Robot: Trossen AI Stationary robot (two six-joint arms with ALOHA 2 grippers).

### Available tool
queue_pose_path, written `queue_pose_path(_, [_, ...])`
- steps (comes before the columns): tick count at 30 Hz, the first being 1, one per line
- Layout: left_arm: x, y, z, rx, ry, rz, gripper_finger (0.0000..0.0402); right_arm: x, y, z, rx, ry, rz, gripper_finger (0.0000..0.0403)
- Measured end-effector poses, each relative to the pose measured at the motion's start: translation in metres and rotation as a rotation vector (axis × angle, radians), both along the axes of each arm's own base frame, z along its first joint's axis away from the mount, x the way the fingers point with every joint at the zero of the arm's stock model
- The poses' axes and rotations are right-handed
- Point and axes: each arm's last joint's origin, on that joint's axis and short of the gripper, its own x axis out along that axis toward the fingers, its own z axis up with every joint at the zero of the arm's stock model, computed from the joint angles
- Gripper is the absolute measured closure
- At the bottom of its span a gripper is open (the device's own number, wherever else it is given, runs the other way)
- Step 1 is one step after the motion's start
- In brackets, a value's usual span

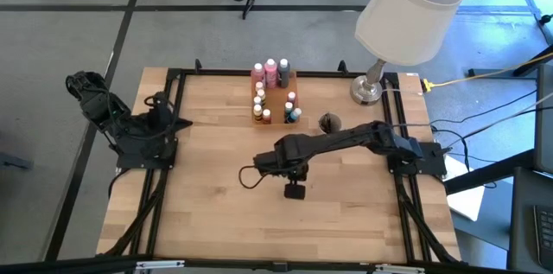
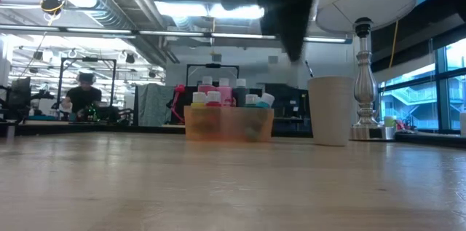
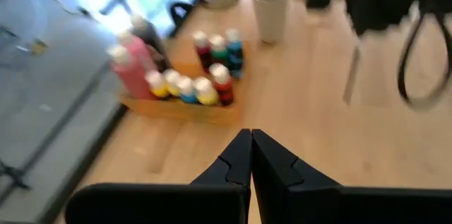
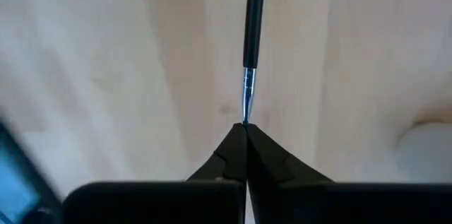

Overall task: Pick & Place Paint Supplies
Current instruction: Put the black paint brush into the light brown cup

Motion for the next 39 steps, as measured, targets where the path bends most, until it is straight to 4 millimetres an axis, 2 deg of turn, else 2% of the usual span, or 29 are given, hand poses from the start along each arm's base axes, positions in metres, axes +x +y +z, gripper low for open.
queue_pose_path(3, [0.0, -0.002, -0.001, -0.077, 0.029, -0.036, 0.04, -0.002, 0.012, 0.033, 0.08, -0.087, -0.058, 0.0403])
queue_pose_path(7, [0.002, -0.005, 0.001, -0.137, 0.009, -0.057, 0.04, -0.023, 0.028, 0.084, 0.142, -0.187, -0.207, 0.0403])
queue_pose_path(12, [0.005, -0.009, 0.005, -0.17, -0.018, -0.105, 0.04, -0.054, 0.038, 0.126, 0.141, -0.266, -0.391, 0.0403])
queue_pose_path(15, [0.007, -0.011, 0.006, -0.183, -0.02, -0.143, 0.04, -0.073, 0.037, 0.15, 0.182, -0.293, -0.504, 0.0403])
queue_pose_path(22, [0.007, -0.014, 0.006, -0.186, 0.02, -0.239, 0.04, -0.109, 0.022, 0.191, 0.293, -0.308, -0.794, 0.0403])
queue_pose_path(26, [0.007, -0.014, 0.006, -0.203, 0.039, -0.265, 0.04, -0.122, 0.008, 0.207, 0.407, -0.243, -0.927, 0.0403])
queue_pose_path(29, [0.006, -0.014, 0.005, -0.199, 0.045, -0.27, 0.04, -0.128, -0.002, 0.215, 0.498, -0.184, -0.942, 0.0403])
queue_pose_path(39, [0.006, -0.014, 0.005, -0.119, 0.062, -0.322, 0.04, -0.122, -0.024, 0.215, 0.656, -0.019, -0.975, 0.0403])
